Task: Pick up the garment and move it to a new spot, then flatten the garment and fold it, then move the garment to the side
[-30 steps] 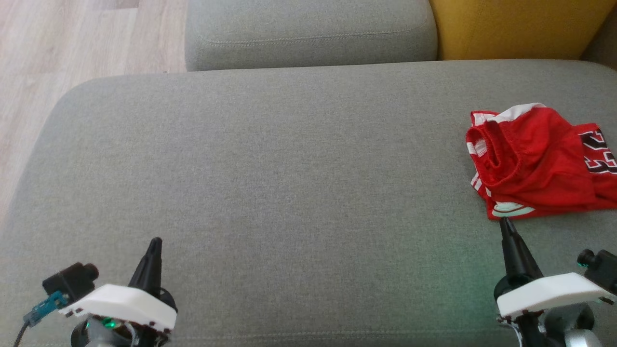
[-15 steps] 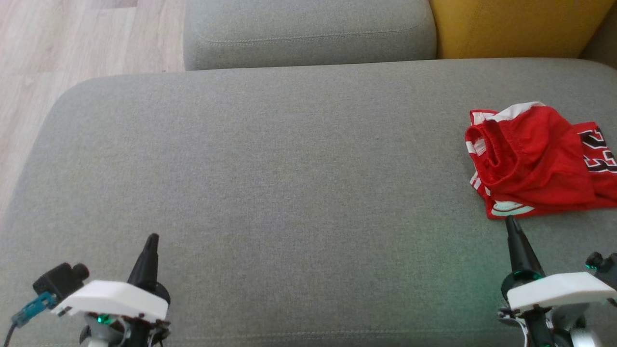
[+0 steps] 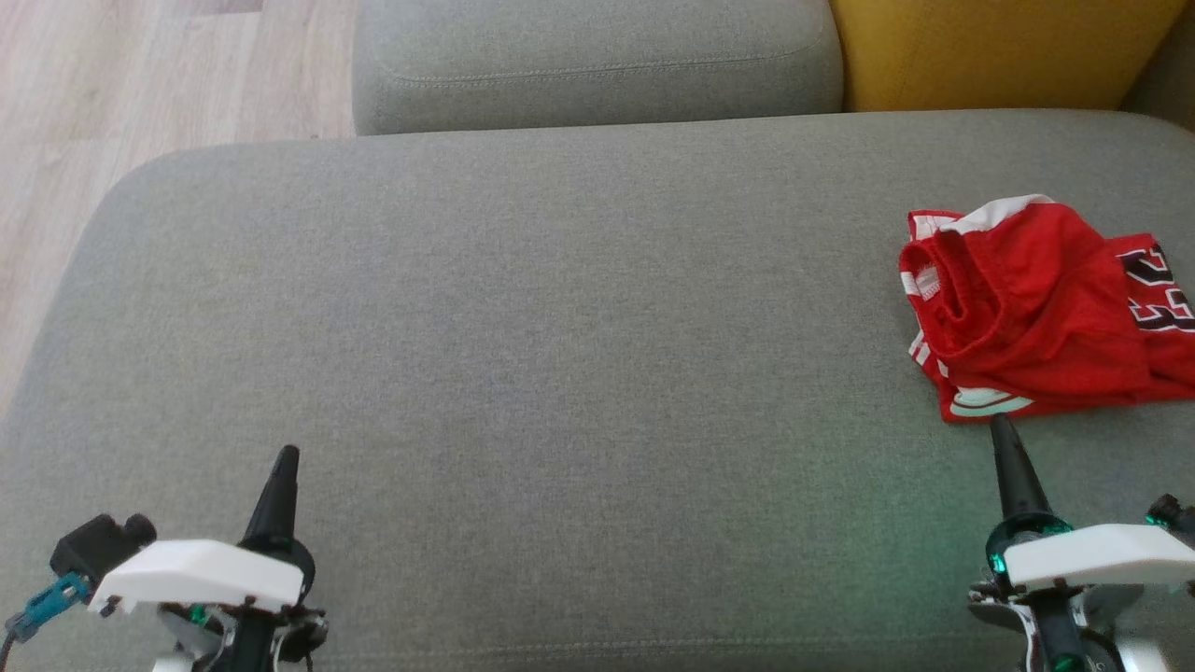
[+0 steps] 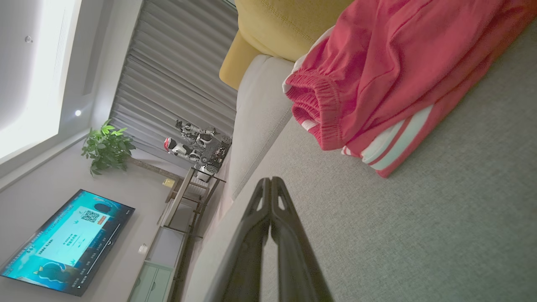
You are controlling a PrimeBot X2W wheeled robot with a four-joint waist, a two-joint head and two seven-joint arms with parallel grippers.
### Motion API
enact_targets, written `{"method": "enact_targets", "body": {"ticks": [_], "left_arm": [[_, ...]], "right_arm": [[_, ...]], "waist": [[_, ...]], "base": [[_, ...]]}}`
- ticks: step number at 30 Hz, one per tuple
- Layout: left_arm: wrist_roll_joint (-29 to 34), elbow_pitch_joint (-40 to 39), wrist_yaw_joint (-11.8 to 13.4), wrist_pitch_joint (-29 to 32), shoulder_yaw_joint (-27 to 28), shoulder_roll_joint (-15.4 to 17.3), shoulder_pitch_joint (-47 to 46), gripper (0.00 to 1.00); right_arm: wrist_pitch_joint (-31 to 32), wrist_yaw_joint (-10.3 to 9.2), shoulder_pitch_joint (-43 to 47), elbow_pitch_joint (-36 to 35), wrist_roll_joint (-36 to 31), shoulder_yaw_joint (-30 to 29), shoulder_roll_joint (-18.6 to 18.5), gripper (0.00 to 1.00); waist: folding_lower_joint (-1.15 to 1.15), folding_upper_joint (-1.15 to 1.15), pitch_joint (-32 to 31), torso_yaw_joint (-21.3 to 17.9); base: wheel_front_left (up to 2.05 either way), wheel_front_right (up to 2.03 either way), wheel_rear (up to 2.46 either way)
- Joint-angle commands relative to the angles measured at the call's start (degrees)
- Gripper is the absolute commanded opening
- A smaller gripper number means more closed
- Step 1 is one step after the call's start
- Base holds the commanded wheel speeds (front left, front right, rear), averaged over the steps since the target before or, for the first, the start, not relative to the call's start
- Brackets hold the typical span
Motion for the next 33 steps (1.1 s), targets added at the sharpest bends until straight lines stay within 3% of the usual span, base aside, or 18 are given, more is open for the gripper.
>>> {"method": "enact_targets", "body": {"ticks": [1,33], "left_arm": [[-1.47,-1.44,-0.64,0.47,2.4,0.11,-3.76,0.0],[-18.97,0.55,-5.14,5.29,9.83,-4.4,-5.79,0.0]], "right_arm": [[-0.62,-0.03,-3.57,-1.53,1.9,0.34,-1.22,0.0],[-0.54,-0.04,-6.9,2.74,23.11,-1.18,-1.27,0.0]], "waist": [[0.0,0.0,0.01,-0.02],[0.0,0.0,0.32,-0.41]], "base": [[0.0,0.0,0.0],[0.0,0.0,0.0]]}}
